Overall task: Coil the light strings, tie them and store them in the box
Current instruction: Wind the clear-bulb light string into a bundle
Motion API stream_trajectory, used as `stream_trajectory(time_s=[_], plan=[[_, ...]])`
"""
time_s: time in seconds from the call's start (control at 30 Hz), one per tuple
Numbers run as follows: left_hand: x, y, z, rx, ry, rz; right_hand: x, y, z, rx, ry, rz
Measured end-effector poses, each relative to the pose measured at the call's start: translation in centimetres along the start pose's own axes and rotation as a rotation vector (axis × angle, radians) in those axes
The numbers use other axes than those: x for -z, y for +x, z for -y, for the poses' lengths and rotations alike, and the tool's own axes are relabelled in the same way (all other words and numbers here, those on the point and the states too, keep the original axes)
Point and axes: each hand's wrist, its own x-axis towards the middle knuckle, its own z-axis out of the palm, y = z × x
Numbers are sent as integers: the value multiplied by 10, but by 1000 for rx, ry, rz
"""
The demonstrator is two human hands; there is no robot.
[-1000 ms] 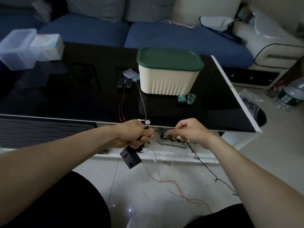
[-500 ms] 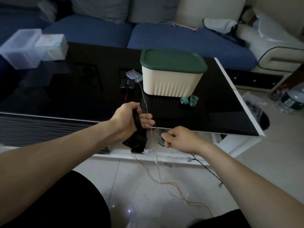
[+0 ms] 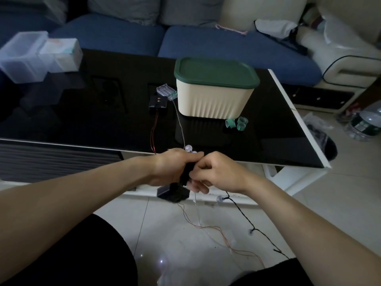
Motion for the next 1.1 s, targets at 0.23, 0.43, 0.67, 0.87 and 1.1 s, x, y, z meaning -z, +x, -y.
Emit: stream_trajectory(time_s=[0.23,0.43,0.67,0.87,1.1], plan=[[7,-2,1,131,376,178,18,-6,-12,71,-27,-114],[7,0,1,150,332,49,35,-12,-23,11,20,-258],[10,3,1,49,67,-29,38,-14,-34,-51,30,-256],[11,1,0,1,34,-14,25,-6,-30,-56,36,-310],[13,-2,1,-43,156,85,8,5,-30,-9,58,-368]])
